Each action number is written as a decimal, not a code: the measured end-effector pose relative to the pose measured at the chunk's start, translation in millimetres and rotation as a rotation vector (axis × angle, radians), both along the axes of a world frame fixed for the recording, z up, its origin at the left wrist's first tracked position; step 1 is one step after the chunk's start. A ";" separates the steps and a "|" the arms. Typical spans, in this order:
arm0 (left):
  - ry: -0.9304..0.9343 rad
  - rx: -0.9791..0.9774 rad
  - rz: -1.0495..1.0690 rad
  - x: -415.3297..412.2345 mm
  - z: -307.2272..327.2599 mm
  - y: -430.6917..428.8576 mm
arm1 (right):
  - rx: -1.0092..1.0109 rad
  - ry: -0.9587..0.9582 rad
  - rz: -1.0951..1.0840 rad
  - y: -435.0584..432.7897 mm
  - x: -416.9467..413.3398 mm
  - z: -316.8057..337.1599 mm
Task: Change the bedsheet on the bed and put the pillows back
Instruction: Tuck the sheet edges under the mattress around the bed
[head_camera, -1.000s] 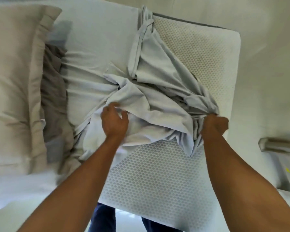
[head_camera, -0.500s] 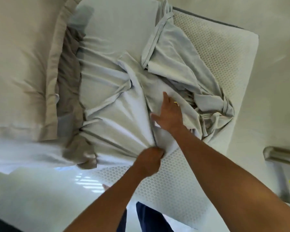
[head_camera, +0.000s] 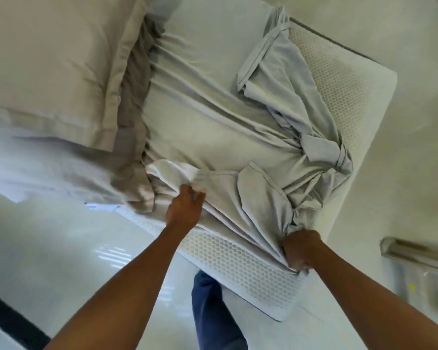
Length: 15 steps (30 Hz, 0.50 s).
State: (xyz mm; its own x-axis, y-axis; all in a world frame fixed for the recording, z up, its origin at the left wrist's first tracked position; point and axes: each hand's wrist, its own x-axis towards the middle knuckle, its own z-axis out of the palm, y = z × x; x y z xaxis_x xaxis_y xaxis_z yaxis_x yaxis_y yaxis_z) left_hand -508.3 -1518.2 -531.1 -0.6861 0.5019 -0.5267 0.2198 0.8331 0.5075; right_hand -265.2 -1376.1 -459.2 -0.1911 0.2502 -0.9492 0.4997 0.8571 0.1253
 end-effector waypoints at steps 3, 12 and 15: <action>-0.026 -0.188 -0.280 39.6 4.0 -22.9 | -0.026 0.165 -0.048 4.2 -40.6 12.9; -0.322 -0.011 -0.057 128.7 -0.6 -113.8 | 0.258 0.807 -0.105 -36.8 -84.7 -61.6; -0.444 0.161 0.482 128.7 -3.9 -135.4 | 0.117 0.915 -0.061 -70.0 -47.7 -63.5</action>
State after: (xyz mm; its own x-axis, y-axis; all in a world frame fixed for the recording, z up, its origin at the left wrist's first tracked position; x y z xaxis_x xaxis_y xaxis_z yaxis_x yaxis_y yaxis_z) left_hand -379.7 -1653.6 -535.1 -0.5887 0.2896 -0.7547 -0.4157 0.6923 0.5899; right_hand -313.0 -1446.1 -522.7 -0.8376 0.3692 -0.4027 0.4906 0.8327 -0.2570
